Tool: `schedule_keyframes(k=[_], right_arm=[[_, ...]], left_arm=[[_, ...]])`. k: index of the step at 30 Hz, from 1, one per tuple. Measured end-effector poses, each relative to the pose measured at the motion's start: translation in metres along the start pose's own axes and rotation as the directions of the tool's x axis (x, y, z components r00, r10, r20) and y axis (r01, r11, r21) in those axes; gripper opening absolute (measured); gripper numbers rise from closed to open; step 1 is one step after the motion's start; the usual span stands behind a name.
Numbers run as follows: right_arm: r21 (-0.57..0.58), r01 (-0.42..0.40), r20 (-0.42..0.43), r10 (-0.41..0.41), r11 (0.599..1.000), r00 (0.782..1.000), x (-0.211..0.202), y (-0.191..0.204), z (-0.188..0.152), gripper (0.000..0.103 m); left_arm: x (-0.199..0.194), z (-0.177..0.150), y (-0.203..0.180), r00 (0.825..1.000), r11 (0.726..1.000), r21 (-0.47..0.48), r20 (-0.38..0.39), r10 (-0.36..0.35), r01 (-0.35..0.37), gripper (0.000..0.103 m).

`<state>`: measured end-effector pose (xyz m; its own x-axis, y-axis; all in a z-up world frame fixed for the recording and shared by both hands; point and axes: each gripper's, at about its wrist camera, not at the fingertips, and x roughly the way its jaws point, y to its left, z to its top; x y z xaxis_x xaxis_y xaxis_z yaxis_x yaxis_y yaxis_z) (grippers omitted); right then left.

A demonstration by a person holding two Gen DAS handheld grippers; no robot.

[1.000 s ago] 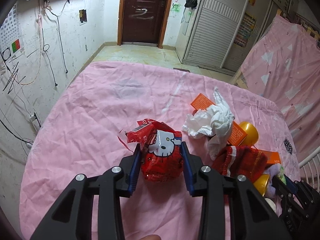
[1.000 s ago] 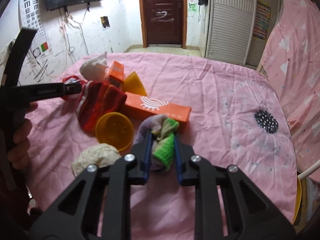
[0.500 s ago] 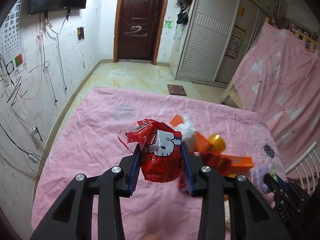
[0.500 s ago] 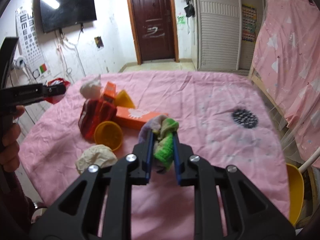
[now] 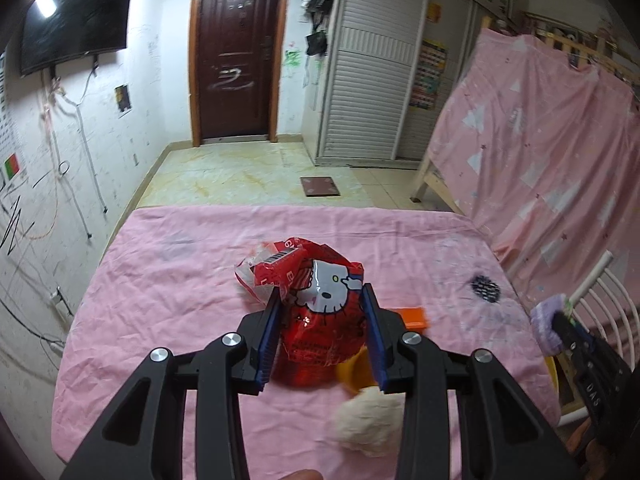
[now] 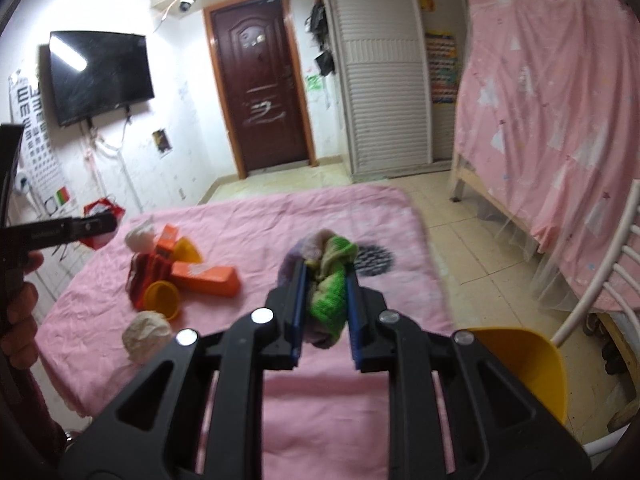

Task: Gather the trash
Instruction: 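Carry both items to the yellow bin and open both tools to drop them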

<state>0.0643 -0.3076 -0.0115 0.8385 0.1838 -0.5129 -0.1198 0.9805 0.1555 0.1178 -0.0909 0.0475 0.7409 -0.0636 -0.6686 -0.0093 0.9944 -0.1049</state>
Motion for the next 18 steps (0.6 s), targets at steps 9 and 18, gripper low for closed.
schedule_keyframes(k=[9, 18], right_arm=[[0.082, 0.117, 0.065, -0.122, 0.990, 0.990, -0.034, -0.068, 0.009, 0.017], [0.176, 0.200, 0.070, -0.215, 0.964, 0.974, -0.052, -0.120, 0.003, 0.017]], left_arm=[[0.001, 0.005, -0.084, 0.993, 0.988, 0.103, -0.027, -0.114, 0.117, 0.031], [0.008, -0.002, -0.171, 0.971, 0.949, 0.208, -0.079, -0.224, 0.236, 0.031]])
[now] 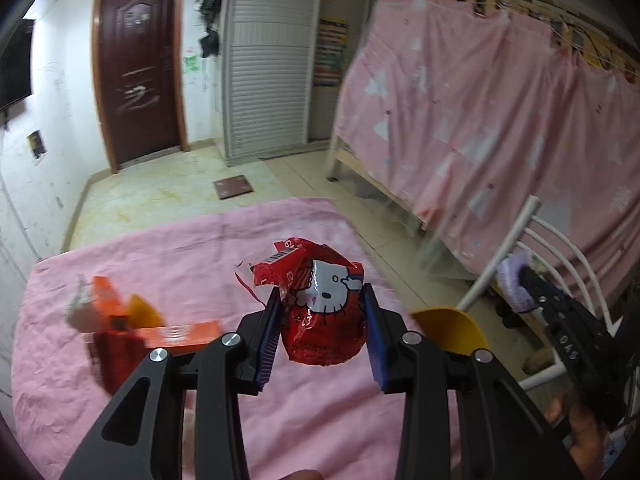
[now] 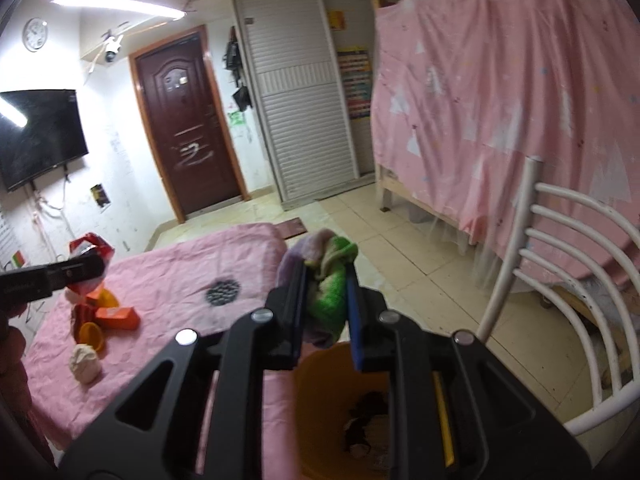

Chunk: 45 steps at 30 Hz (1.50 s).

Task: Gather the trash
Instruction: 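Carry both items to the yellow bin and open both tools to drop them, then move both open tools back over the remaining items on the bed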

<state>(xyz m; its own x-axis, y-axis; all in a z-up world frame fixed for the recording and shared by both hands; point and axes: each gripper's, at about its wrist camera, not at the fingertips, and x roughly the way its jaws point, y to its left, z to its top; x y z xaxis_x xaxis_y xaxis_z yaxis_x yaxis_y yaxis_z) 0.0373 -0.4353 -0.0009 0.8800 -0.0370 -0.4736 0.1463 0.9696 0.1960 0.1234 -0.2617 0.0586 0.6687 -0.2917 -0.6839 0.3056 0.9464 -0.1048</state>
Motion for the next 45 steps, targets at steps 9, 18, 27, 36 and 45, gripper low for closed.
schedule_keyframes(k=[9, 18, 27, 36, 45], right_arm=[[0.044, 0.037, -0.008, -0.037, 0.998, 0.999, 0.000, -0.031, -0.002, 0.017], [0.118, 0.031, 0.011, -0.033, 0.993, 0.999, -0.009, -0.056, -0.001, 0.050], [0.188, 0.040, 0.060, -0.053, 0.981, 0.997, -0.024, -0.078, 0.002, 0.052], [0.162, 0.015, 0.069, -0.026, 0.987, 0.997, -0.025, -0.067, 0.006, 0.055], [0.113, -0.052, 0.082, 0.043, 0.992, 0.996, -0.023, -0.041, 0.007, 0.064]], left_arm=[[0.029, -0.004, -0.058, 0.996, 0.995, 0.066, -0.063, -0.070, 0.074, 0.031], [0.046, -0.006, -0.095, 0.978, 0.979, 0.081, -0.107, -0.181, 0.190, 0.031], [0.040, -0.012, -0.122, 0.950, 0.945, 0.116, -0.098, -0.296, 0.307, 0.050], [0.028, -0.009, -0.117, 0.957, 0.952, 0.111, -0.082, -0.278, 0.286, 0.051], [0.006, -0.006, -0.068, 0.978, 0.976, 0.062, -0.013, -0.206, 0.206, 0.058]])
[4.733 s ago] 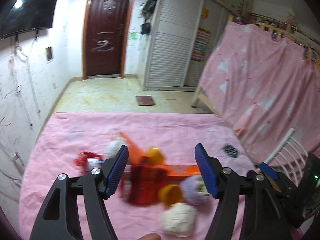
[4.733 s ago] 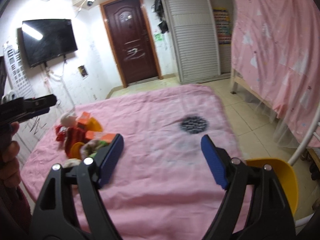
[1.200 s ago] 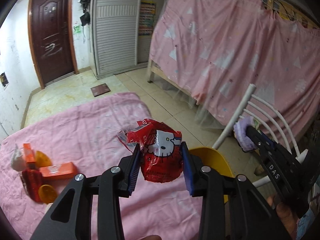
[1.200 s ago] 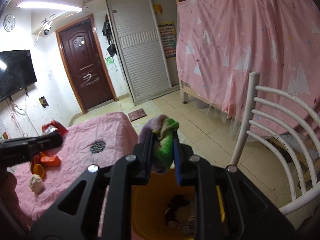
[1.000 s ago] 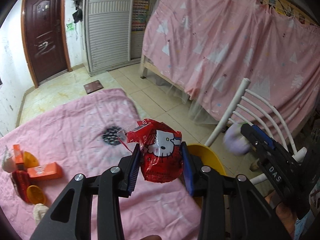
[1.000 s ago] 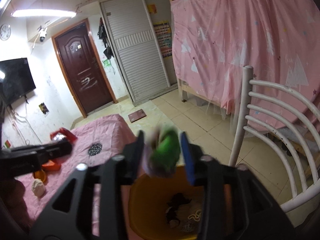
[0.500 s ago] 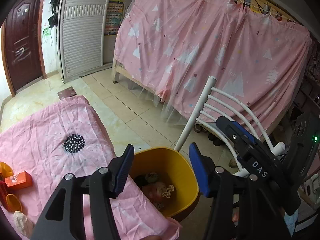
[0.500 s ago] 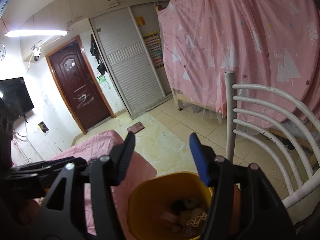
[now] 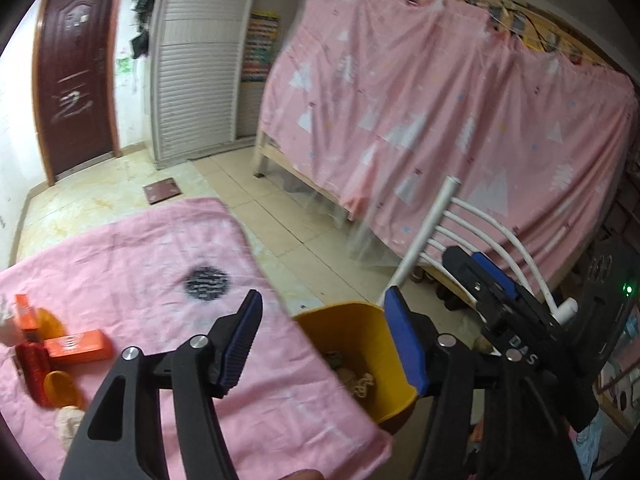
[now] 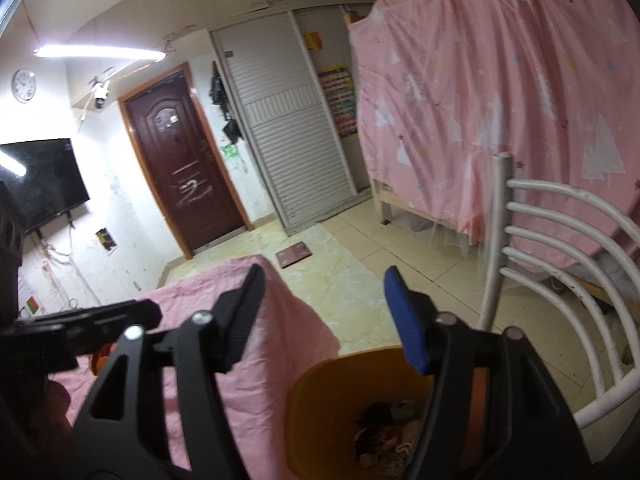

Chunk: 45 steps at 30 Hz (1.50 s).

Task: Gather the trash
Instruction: 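Move both open tools back over the remaining items on the bed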

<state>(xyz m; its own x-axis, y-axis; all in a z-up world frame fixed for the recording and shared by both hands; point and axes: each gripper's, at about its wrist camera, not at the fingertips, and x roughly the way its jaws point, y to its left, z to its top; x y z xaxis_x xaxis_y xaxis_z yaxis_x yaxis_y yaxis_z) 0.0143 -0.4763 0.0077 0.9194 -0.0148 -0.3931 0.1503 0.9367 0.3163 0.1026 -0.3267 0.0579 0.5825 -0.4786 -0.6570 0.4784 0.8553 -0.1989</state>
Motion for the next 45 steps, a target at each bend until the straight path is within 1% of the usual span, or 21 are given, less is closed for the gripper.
schedule_keyframes(k=[3, 5, 6, 10, 16, 19, 21, 24, 27, 29, 35, 40, 43, 45], right_arm=[[-0.039, -0.033, -0.010, 0.033, 0.999, 0.999, 0.003, 0.019, -0.003, 0.066], [-0.068, -0.059, -0.024, 0.057, 0.996, 0.998, 0.007, 0.035, -0.007, 0.071], [-0.082, -0.069, -0.033, 0.067, 0.994, 0.997, 0.009, 0.043, -0.009, 0.072], [-0.134, -0.107, -0.071, 0.098, 0.985, 0.993, 0.018, 0.071, -0.019, 0.072], [-0.197, -0.174, -0.143, 0.147, 0.965, 0.979, 0.033, 0.116, -0.037, 0.076], [-0.222, -0.214, -0.185, 0.175, 0.951, 0.967, 0.041, 0.138, -0.050, 0.076], [-0.228, -0.227, -0.196, 0.184, 0.947, 0.963, 0.044, 0.148, -0.056, 0.076], [-0.227, -0.264, -0.227, 0.212, 0.938, 0.950, 0.050, 0.161, -0.063, 0.076], [-0.238, -0.289, -0.256, 0.228, 0.927, 0.940, 0.055, 0.175, -0.071, 0.077], [-0.245, -0.305, -0.276, 0.236, 0.920, 0.932, 0.058, 0.185, -0.078, 0.082], [-0.259, -0.352, -0.322, 0.263, 0.899, 0.909, 0.063, 0.208, -0.090, 0.083], [-0.283, -0.392, -0.365, 0.279, 0.876, 0.888, 0.066, 0.229, -0.103, 0.083], [-0.294, -0.425, -0.395, 0.296, 0.856, 0.870, 0.067, 0.242, -0.112, 0.087], [-0.308, -0.442, -0.414, 0.300, 0.842, 0.860, 0.068, 0.251, -0.118, 0.087]], left_arm=[[-0.012, -0.001, 0.026, 0.998, 0.998, -0.028, 0.024, 0.054, -0.053, 0.058], [-0.021, -0.003, 0.047, 0.995, 0.995, -0.051, 0.037, 0.091, -0.089, 0.058], [-0.025, -0.004, 0.058, 0.993, 0.992, -0.065, 0.041, 0.107, -0.105, 0.058], [-0.043, -0.010, 0.106, 0.984, 0.978, -0.124, 0.047, 0.174, -0.167, 0.058], [-0.061, -0.020, 0.161, 0.967, 0.955, -0.175, 0.041, 0.251, -0.240, 0.060], [-0.070, -0.028, 0.190, 0.958, 0.939, -0.211, 0.031, 0.284, -0.272, 0.061], [-0.073, -0.032, 0.204, 0.955, 0.931, -0.231, 0.022, 0.297, -0.284, 0.061], [-0.077, -0.041, 0.226, 0.947, 0.915, -0.259, 0.003, 0.321, -0.309, 0.061], [-0.076, -0.049, 0.243, 0.944, 0.905, -0.280, -0.017, 0.330, -0.321, 0.061], [-0.076, -0.054, 0.252, 0.944, 0.900, -0.294, -0.027, 0.329, -0.322, 0.061], [-0.072, -0.063, 0.265, 0.946, 0.891, -0.322, -0.047, 0.322, -0.319, 0.061], [-0.060, -0.073, 0.277, 0.954, 0.887, -0.354, -0.080, 0.288, -0.297, 0.061], [-0.050, -0.078, 0.281, 0.960, 0.888, -0.364, -0.104, 0.261, -0.281, 0.061], [-0.042, -0.081, 0.284, 0.963, 0.889, -0.369, -0.119, 0.243, -0.270, 0.061]])
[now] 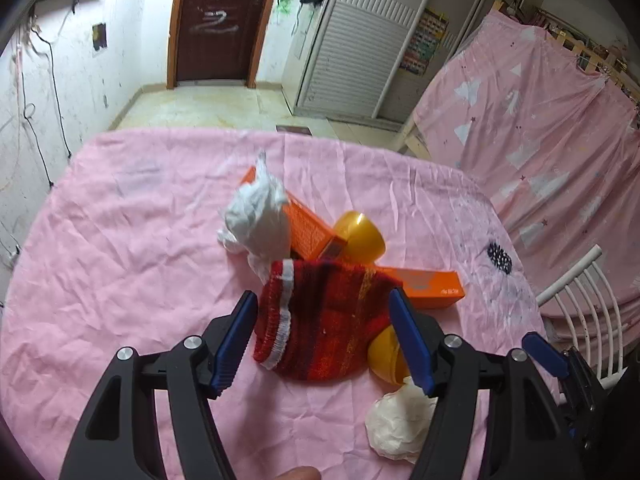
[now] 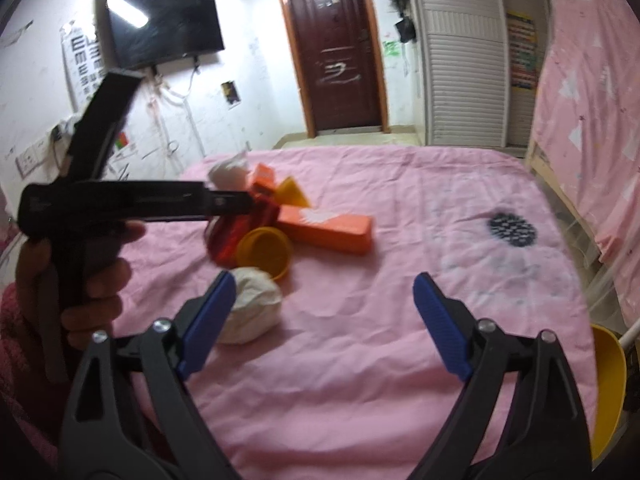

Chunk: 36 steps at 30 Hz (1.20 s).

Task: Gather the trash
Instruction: 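Move both open tools back over the remaining items on the bed, then grasp the red knit sock with the left tool while the right tool grasps the cream paper ball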

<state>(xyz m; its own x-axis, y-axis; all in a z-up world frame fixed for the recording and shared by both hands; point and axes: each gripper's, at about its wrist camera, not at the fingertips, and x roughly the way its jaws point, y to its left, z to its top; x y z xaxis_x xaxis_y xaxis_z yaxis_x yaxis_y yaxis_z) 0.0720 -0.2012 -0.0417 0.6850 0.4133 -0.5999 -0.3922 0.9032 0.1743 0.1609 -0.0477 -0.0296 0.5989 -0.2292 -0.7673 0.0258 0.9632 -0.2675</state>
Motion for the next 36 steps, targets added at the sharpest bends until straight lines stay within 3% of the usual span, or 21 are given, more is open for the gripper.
schedule_keyframes(k=[9, 13, 16, 18, 20, 22, 29, 36], right_arm=[[-0.049, -0.050, -0.069, 0.047, 0.998, 0.997, 0.023, 0.027, -0.003, 0.087], [-0.057, -0.057, -0.096, 0.052, 0.997, 0.994, 0.032, 0.034, -0.004, 0.087], [-0.062, -0.060, -0.112, 0.053, 0.996, 0.992, 0.038, 0.039, -0.005, 0.087], [-0.066, -0.057, -0.121, 0.049, 0.996, 0.991, 0.041, 0.041, -0.005, 0.082], [-0.067, -0.063, -0.126, 0.054, 0.996, 0.991, 0.043, 0.044, -0.006, 0.064], [-0.061, -0.089, -0.130, 0.081, 0.994, 0.988, 0.043, 0.046, -0.007, 0.057], [-0.065, -0.052, -0.106, 0.045, 0.997, 0.993, 0.038, 0.049, -0.007, 0.055], [-0.034, -0.039, -0.029, 0.038, 0.999, 0.999, 0.014, 0.033, 0.000, 0.055]], left_arm=[[0.014, -0.008, 0.003, 1.000, 1.000, 0.015, -0.029, -0.003, 0.004, 0.059], [0.014, -0.010, 0.009, 1.000, 1.000, 0.009, -0.024, -0.005, 0.005, 0.046], [0.012, -0.011, 0.011, 1.000, 1.000, 0.009, -0.022, -0.002, 0.002, 0.028], [0.010, -0.011, 0.013, 1.000, 1.000, 0.004, -0.021, -0.004, 0.004, 0.020], [0.009, -0.012, 0.013, 1.000, 1.000, -0.001, -0.019, -0.010, 0.010, 0.016], [0.007, -0.012, 0.013, 1.000, 1.000, 0.000, -0.014, -0.007, 0.007, 0.015], [-0.011, -0.013, 0.014, 1.000, 1.000, -0.005, 0.017, -0.001, 0.001, 0.015], [-0.044, -0.011, 0.009, 0.997, 1.000, 0.004, 0.080, 0.000, 0.000, 0.015]])
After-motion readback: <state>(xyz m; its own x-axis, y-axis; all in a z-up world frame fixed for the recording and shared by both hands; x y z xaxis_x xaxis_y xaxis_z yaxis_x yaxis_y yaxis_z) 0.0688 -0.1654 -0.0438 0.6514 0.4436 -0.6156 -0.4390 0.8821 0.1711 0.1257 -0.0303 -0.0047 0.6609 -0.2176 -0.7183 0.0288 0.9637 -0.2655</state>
